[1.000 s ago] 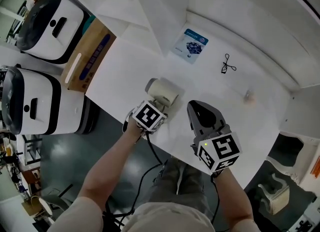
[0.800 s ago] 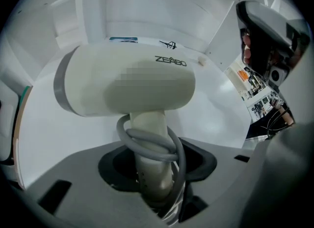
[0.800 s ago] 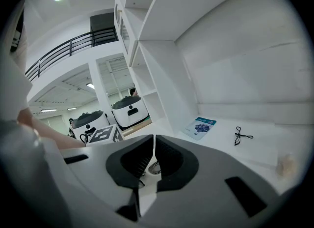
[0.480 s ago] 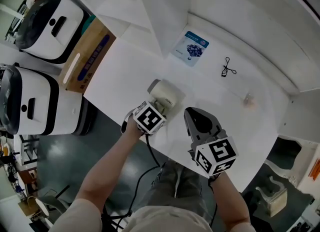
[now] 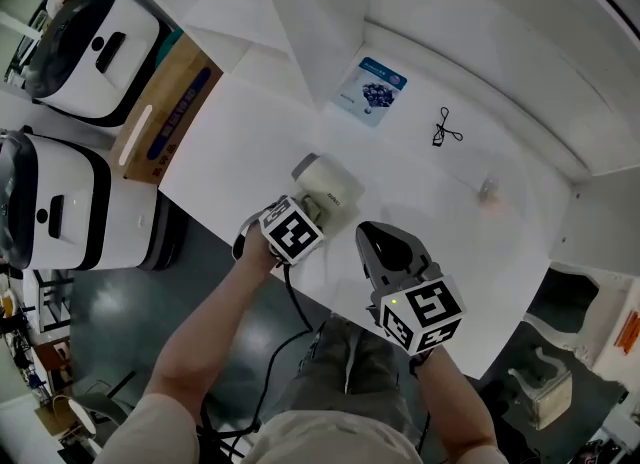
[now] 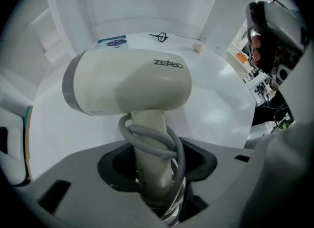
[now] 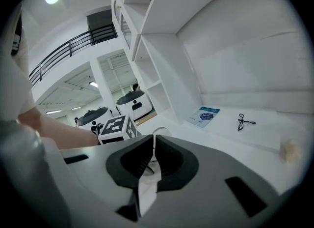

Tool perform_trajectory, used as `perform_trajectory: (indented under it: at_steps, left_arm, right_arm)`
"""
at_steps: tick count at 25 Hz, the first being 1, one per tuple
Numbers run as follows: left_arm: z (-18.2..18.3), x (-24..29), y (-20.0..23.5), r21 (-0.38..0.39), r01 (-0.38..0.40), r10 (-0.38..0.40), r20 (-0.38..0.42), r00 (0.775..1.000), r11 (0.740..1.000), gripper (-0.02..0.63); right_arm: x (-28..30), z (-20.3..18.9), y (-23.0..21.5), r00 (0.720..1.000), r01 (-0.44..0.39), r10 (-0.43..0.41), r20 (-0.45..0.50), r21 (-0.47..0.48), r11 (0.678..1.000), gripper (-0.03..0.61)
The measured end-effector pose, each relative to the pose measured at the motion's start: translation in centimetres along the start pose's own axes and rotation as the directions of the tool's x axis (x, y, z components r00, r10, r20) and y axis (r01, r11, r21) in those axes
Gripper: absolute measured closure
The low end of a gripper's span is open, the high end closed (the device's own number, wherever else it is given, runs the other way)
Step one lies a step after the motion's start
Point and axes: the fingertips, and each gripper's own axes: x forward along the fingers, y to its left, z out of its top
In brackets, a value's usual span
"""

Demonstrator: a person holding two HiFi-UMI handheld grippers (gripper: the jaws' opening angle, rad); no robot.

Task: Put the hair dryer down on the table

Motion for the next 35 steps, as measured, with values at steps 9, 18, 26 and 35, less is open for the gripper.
perform_trajectory:
  at_steps: [9, 18, 26, 35]
  left_arm:
    - [0.1, 0.3, 0.0, -0.02, -0.013, 0.012, -0.053, 0.999, 1.0, 0.393]
    - [0.1, 0.3, 0.2, -0.046, -0.052, 0.047, -0.11, 0.993, 0.998, 0.388]
    - [-0.3, -0.3, -0.8, -0.093, -0.052, 0.046, -0.057, 0.997, 0.994, 0.337]
    - [1.3, -5.2, -0.6, -0.195, -0.089, 0.11, 0.101, 0.989, 0.977, 0.337]
  right_arm:
    - [-1.6, -1.5, -0.3, 1.0, 0.006, -0.005, -0.025, 0.021, 1.0, 0.554]
    - [-3.8, -2.8, -0.1, 0.999, 0.008, -0.005, -0.051, 0.045, 0.999, 0.554]
    - [-4.5, -2.1, -0.6, 0.999, 0.02, -0.019, -0.045, 0.024, 1.0, 0.554]
    - [-5.8, -0.6, -0.3, 0.999, 0.033, -0.033, -0.028, 0.017, 0.999, 0.554]
